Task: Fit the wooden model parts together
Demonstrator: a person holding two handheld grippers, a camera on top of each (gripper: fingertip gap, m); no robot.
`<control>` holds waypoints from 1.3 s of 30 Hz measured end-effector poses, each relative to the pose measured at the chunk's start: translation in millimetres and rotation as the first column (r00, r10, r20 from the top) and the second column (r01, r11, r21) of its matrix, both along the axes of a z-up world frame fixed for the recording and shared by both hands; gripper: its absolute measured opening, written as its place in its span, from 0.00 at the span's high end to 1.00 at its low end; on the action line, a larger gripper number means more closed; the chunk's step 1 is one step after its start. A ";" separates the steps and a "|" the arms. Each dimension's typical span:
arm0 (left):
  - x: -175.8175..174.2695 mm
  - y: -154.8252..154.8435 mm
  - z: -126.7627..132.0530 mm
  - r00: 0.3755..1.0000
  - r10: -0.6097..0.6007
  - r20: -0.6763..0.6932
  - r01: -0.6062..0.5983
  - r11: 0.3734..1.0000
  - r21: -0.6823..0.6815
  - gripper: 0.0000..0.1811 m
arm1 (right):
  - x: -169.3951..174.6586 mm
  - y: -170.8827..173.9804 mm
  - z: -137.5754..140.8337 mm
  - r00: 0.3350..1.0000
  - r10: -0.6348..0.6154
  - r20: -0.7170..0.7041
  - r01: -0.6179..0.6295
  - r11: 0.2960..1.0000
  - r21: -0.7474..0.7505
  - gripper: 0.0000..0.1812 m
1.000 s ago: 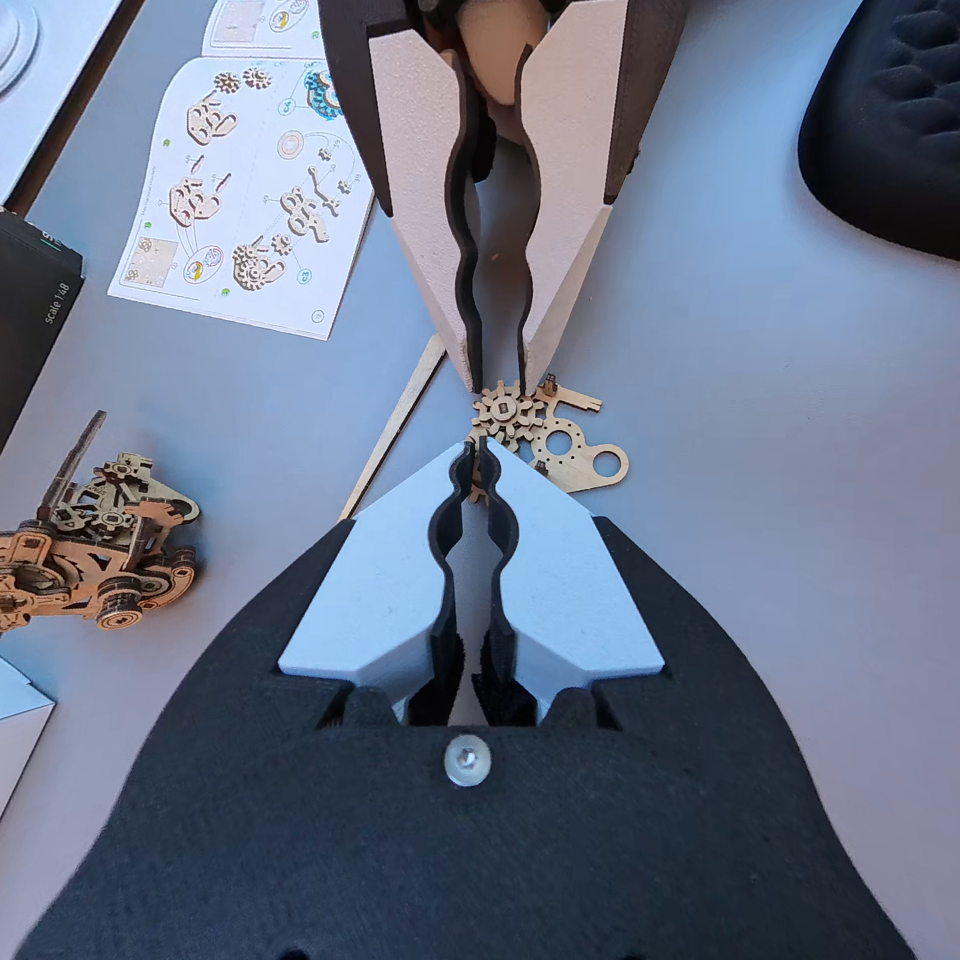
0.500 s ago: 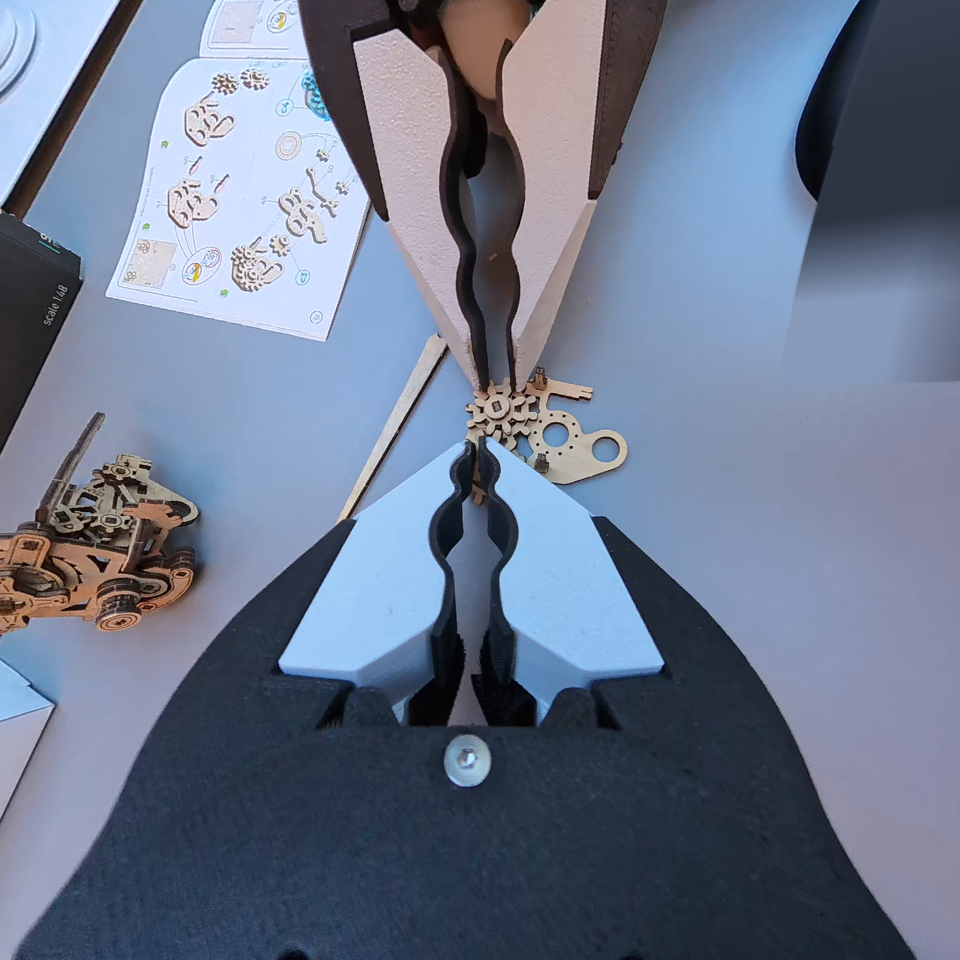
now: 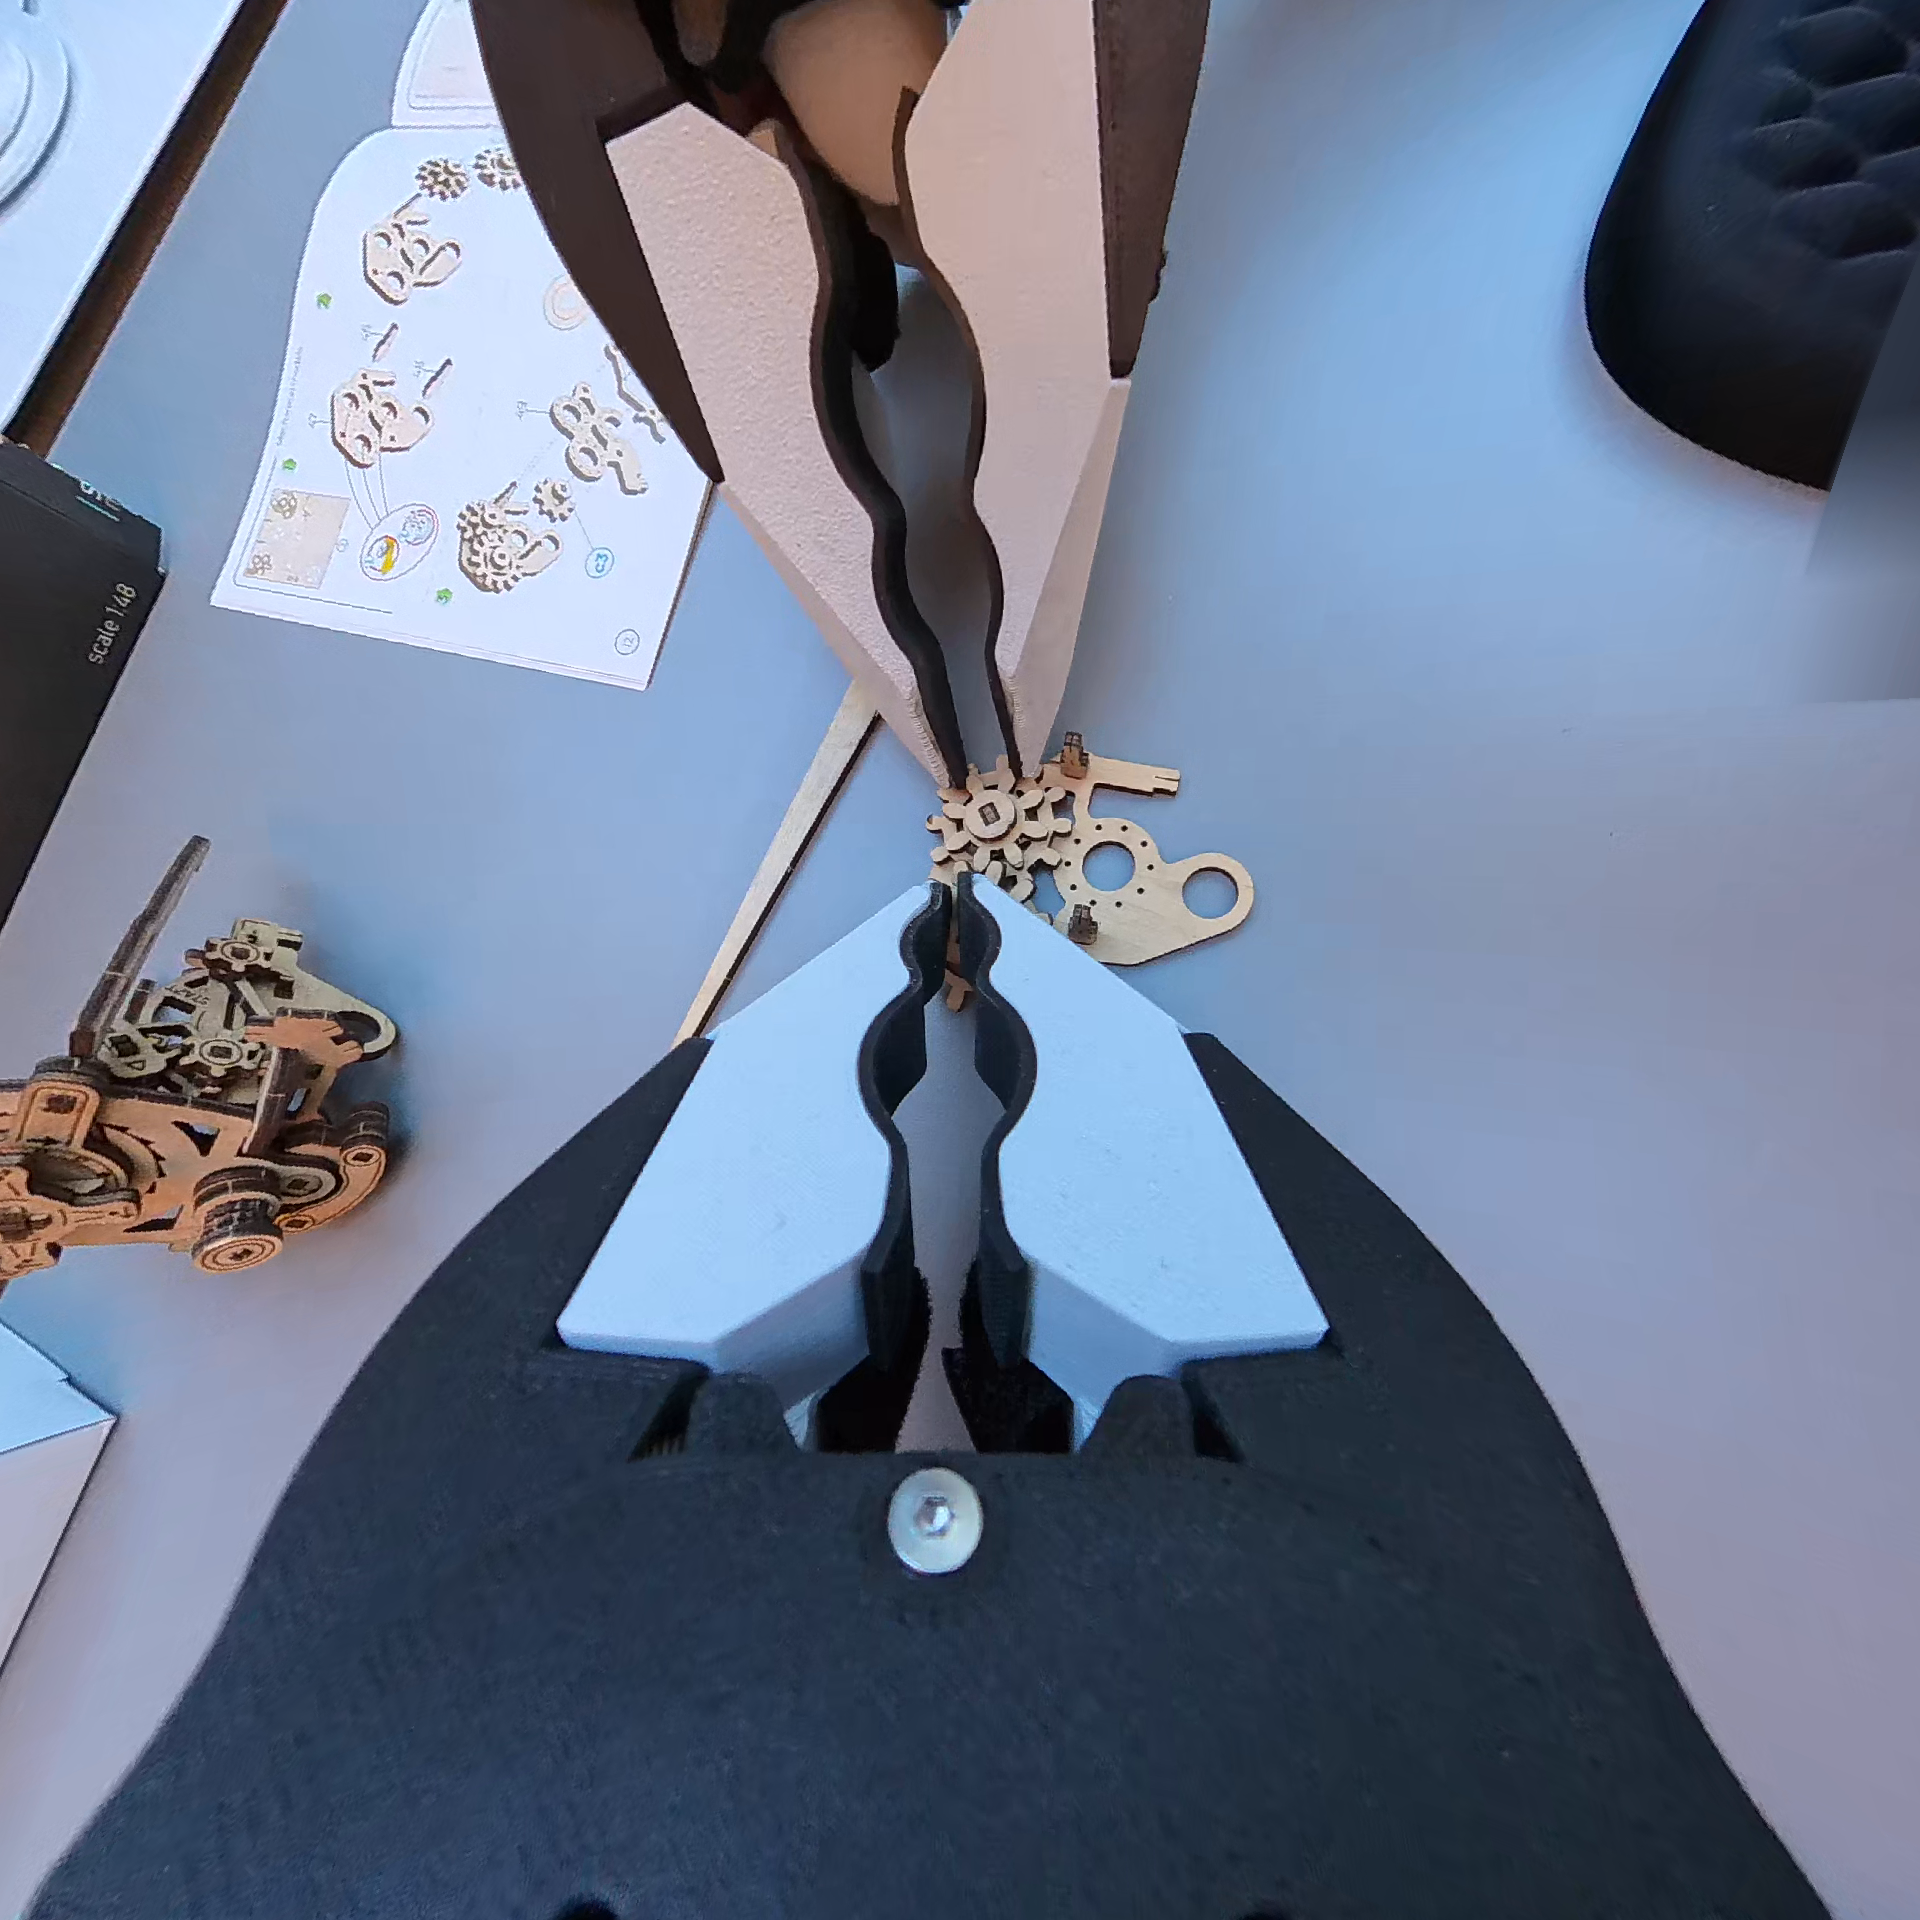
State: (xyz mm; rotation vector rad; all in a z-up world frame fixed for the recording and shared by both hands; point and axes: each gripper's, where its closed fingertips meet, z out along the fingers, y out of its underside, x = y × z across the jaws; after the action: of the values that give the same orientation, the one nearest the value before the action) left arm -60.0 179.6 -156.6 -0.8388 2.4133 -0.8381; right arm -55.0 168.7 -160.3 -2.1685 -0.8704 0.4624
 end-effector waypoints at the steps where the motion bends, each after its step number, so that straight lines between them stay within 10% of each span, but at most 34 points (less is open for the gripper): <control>1: 0.0 -0.1 0.0 1.000 0.000 0.000 0.000 1.000 -0.002 1.00 | -0.4 -0.9 0.0 1.000 0.002 0.002 -0.002 1.000 0.000 0.95; 39: -7.1 5.1 11.4 1.000 -0.012 0.005 0.013 0.999 -0.039 0.97 | 7.8 0.2 14.2 0.994 0.055 -0.097 -0.049 0.997 0.064 0.91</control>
State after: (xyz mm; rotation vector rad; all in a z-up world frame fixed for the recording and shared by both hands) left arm -67.1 184.7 -145.2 -0.8362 2.4074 -0.8941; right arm -47.3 168.9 -146.1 -2.0531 -0.8769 0.5574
